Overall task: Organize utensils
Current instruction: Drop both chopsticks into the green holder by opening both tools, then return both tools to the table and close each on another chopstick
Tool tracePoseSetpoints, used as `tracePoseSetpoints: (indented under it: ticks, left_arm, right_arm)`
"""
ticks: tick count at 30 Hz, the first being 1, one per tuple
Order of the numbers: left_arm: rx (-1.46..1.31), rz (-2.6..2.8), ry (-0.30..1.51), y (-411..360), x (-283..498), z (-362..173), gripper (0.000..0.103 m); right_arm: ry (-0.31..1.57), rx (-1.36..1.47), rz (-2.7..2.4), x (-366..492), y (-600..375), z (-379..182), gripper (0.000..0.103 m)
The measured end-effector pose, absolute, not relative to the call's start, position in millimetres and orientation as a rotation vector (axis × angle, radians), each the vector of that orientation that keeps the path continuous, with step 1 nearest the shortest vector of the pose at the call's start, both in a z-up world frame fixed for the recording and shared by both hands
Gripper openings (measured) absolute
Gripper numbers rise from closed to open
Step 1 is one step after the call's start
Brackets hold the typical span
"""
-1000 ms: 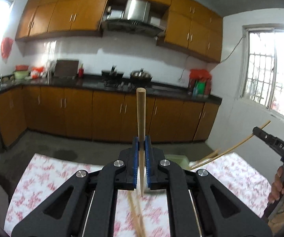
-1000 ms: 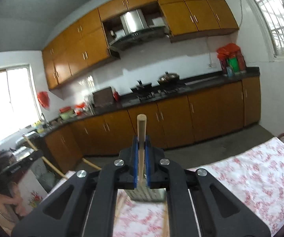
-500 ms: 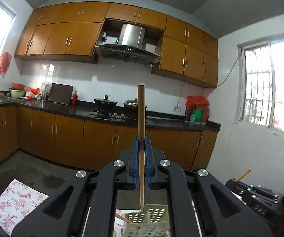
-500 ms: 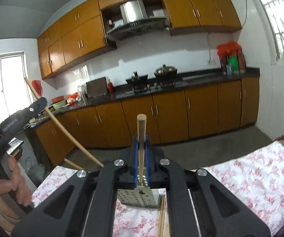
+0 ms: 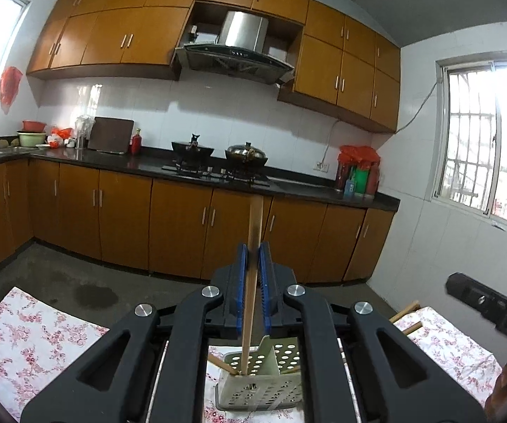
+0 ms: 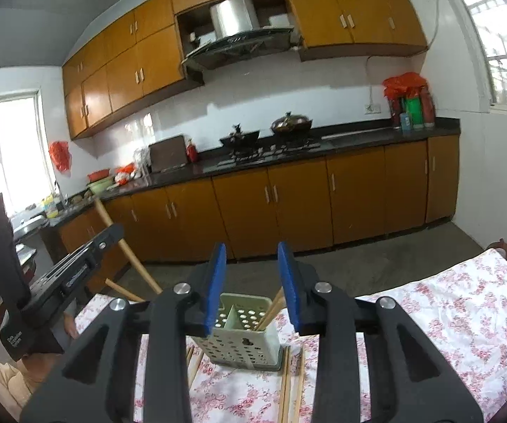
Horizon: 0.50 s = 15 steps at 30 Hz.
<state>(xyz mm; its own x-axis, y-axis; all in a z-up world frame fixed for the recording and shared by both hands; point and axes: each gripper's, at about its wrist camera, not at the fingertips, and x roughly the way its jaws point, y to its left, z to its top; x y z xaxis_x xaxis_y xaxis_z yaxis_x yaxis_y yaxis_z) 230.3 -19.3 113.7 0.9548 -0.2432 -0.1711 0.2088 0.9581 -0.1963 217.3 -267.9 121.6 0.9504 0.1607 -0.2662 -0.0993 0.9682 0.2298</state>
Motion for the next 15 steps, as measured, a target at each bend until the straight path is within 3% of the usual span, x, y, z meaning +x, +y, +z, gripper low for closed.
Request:
tracePoseSetpoints:
  ticks: [2, 4, 10, 12, 15]
  left_arm:
    - [-0.194, -0.233, 0.189, -11, 223, 118, 0.011]
    - [-0.217, -0.224, 0.189, -4, 214, 123, 0.02]
    - [-0.234, -0.183, 0.248, 29, 181, 112, 0.023]
    - [-0.22, -0.159, 0.288, 34, 178, 100, 0.024]
    - [-0.158, -0.103, 0.395, 40, 172, 65, 0.024]
  right_arm:
    - [0.279, 0.237, 0.1, 206, -281, 121, 0.034]
    - [0.299, 0.252, 0.057, 198, -294, 113, 0.034]
    - [0.557, 0.267, -0.011, 202, -316, 30, 0.033]
    - [0.7, 0.254, 0.031, 211, -309, -13, 0.019]
    - [0.857, 0.219, 0.077, 216, -292, -71, 0.015]
